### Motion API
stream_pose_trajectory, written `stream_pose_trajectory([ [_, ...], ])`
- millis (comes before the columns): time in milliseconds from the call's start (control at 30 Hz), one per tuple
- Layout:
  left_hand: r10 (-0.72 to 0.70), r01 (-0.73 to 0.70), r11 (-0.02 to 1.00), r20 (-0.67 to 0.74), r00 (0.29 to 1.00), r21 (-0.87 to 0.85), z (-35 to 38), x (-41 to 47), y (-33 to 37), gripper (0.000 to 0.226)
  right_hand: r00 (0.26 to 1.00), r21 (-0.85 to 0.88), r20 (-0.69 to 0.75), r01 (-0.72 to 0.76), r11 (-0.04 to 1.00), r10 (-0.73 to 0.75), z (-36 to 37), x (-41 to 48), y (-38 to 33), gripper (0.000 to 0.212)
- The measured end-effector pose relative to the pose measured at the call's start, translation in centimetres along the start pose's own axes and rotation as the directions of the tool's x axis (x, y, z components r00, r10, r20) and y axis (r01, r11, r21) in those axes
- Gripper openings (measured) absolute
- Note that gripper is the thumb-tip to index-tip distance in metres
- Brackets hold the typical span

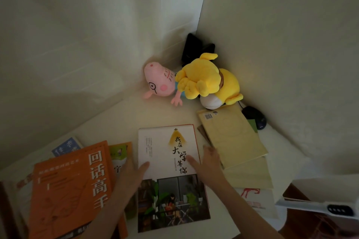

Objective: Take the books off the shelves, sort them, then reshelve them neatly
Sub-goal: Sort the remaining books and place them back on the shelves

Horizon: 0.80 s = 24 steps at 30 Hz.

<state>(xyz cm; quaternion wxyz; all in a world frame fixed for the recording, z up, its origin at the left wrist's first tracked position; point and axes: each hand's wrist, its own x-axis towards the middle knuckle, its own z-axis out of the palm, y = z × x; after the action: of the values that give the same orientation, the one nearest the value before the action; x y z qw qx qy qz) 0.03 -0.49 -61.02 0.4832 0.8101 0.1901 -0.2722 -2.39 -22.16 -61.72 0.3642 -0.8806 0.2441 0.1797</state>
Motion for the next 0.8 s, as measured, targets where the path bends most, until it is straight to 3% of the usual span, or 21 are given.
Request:
stream_pose_trajectory([
  [67, 0.105, -0.097, 0.991, -0.082, 0.991, 0.096, 0.1, -0.8, 0.8, 0.073, 0.975, -0.018, -0.22, 0.035, 0.999, -0.038, -2.7, 0.8, 1.4, 0.072],
  [167, 0.24, -0.235, 0.96, -0.02, 0.97, 0.152, 1.6, -2.8, 1.5, 0.064, 0.922, -0.079, -0.372, -0.147, 0.986, 0.107, -7.4, 2.6, 5.5, 0.076],
  [300, 0.25, -0.259, 0.956, 0.074, 0.965, 0.139, 3.7, -4.4, 1.3, 0.055, 0.912, -0.127, -0.346, -0.279, 0.952, 0.221, -9.5, 3.8, 10.2, 0.08],
  [433, 0.287, -0.302, 0.941, 0.113, 0.951, 0.152, 4.6, -5.2, 1.3, 0.049, 0.901, -0.192, -0.284, -0.389, 0.901, 0.329, -10.3, 4.4, 10.0, 0.093],
  [700, 0.342, -0.369, 0.915, 0.177, 0.923, 0.16, 5.9, -5.3, 1.3, 0.038, 0.876, -0.003, -0.234, -0.433, 0.901, 0.42, -9.0, 2.8, 10.6, 0.101],
  [800, 0.392, -0.435, 0.882, 0.231, 0.89, 0.179, 7.1, -5.2, 1.9, 0.04, 0.881, 0.135, -0.209, -0.405, 0.904, 0.426, -8.4, 2.4, 11.3, 0.091],
])
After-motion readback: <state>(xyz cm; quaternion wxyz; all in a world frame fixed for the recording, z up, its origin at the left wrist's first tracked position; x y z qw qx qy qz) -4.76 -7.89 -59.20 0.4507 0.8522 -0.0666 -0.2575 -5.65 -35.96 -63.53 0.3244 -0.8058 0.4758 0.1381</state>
